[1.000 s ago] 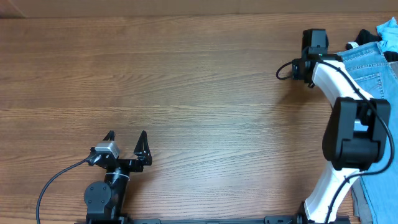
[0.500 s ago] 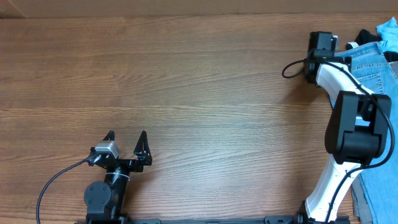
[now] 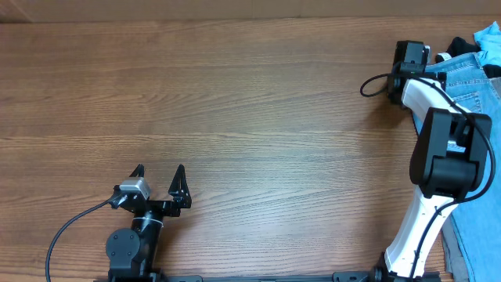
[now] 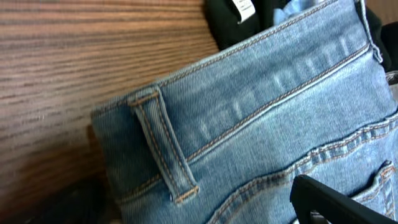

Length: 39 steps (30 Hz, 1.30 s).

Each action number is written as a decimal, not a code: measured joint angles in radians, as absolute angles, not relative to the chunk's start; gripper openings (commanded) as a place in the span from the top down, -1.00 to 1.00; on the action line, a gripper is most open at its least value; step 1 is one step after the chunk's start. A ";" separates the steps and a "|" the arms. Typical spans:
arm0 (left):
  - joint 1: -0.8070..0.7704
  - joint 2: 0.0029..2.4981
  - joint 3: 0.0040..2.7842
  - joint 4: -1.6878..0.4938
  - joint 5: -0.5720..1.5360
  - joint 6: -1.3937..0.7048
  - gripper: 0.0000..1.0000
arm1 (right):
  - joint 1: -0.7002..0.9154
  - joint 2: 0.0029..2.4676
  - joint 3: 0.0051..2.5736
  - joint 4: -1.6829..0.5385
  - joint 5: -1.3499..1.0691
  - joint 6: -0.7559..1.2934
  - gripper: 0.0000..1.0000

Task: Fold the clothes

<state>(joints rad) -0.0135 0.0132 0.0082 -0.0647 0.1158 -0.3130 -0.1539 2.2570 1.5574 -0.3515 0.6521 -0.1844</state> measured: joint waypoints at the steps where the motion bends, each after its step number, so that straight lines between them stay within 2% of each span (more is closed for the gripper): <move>1: -0.014 0.013 0.008 -0.065 0.116 -0.313 -1.00 | -0.154 2.258 1.558 -0.350 0.653 -0.184 -0.92; 6: -0.014 0.013 0.008 -0.065 0.116 -0.313 -1.00 | -0.161 2.278 1.571 -0.333 0.659 -0.181 -0.67; 9: -0.014 0.013 0.008 -0.065 0.116 -0.313 -0.99 | -0.169 2.283 1.573 -0.332 0.657 -0.185 -0.09; 10: -0.014 0.013 0.008 -0.065 0.116 -0.313 -1.00 | -0.171 2.286 1.573 -0.338 0.651 -0.184 0.05; 19: -0.014 0.013 0.008 -0.065 0.116 -0.313 -1.00 | -0.163 2.303 1.582 -0.379 0.638 -0.154 0.93; 32: -0.014 0.013 0.008 -0.065 0.116 -0.313 -1.00 | -0.156 2.333 1.891 -0.768 0.643 0.028 0.93; 39: -0.014 0.013 0.008 -0.065 0.116 -0.313 -0.99 | -0.157 2.333 2.009 -0.878 0.651 0.107 0.93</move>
<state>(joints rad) -0.0135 0.0132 0.0082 -0.0647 0.1158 -0.3130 -0.1574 2.3333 2.0094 -0.8780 0.6514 0.1070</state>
